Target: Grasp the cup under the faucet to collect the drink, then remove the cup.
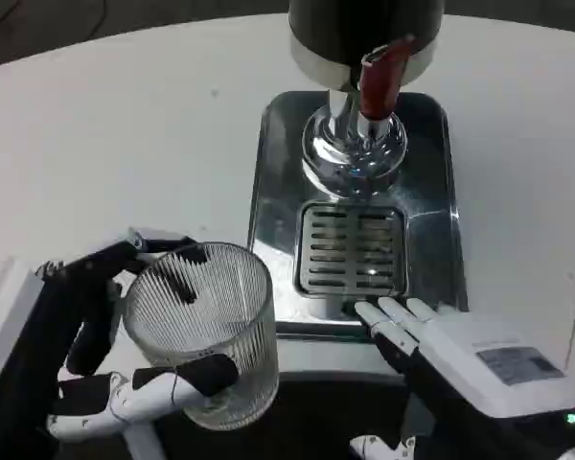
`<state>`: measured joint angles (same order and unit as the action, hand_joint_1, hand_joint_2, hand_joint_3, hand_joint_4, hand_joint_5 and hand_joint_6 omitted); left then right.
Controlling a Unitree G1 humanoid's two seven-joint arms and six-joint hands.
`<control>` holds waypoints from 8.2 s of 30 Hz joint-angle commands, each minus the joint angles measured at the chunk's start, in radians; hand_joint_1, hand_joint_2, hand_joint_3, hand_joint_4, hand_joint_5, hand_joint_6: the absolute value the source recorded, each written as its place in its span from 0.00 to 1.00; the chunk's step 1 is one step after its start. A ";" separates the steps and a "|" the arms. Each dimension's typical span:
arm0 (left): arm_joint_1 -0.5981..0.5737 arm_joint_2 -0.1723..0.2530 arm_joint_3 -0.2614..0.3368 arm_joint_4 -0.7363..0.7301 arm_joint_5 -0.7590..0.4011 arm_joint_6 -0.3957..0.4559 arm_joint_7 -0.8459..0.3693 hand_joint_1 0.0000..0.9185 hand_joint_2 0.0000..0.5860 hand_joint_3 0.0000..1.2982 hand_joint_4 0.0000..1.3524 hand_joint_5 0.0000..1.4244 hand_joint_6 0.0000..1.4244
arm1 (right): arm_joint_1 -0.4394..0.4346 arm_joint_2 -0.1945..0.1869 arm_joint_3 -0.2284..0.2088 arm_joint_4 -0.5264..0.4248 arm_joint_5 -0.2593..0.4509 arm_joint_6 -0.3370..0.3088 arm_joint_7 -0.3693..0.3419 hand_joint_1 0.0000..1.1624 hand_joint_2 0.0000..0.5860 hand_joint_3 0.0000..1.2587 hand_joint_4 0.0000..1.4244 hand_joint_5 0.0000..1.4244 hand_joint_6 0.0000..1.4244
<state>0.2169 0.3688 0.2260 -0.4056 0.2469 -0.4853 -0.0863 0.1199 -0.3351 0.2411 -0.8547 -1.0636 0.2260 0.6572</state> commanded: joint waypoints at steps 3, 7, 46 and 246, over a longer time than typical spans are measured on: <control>-0.007 0.001 -0.012 0.006 -0.010 -0.031 -0.004 0.57 0.39 0.79 0.90 1.00 1.00 | -0.010 0.006 -0.007 0.012 0.005 -0.017 0.019 0.32 0.67 0.03 0.00 0.00 0.00; -0.013 0.003 -0.016 0.010 -0.010 -0.031 -0.006 0.57 0.39 0.79 0.90 1.00 1.00 | -0.020 0.010 -0.010 0.017 0.005 -0.019 0.023 0.32 0.67 0.03 0.00 0.00 0.00; -0.208 0.009 -0.021 0.179 0.078 -0.014 0.032 0.56 0.39 0.79 0.90 1.00 1.00 | -0.002 0.048 -0.087 -0.014 0.018 -0.012 0.026 0.32 0.67 0.04 0.00 0.00 0.00; -1.003 0.000 -0.255 0.542 -0.408 0.222 -0.364 0.00 0.18 0.22 0.18 0.27 0.25 | 0.125 -0.004 -0.267 -0.083 0.338 -0.004 -0.063 0.36 0.72 0.10 0.00 0.00 0.00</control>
<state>-0.7581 0.3768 -0.0387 0.1425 -0.1476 -0.2782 -0.4270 0.2358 -0.3377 -0.0263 -0.9444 -0.7362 0.2196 0.6067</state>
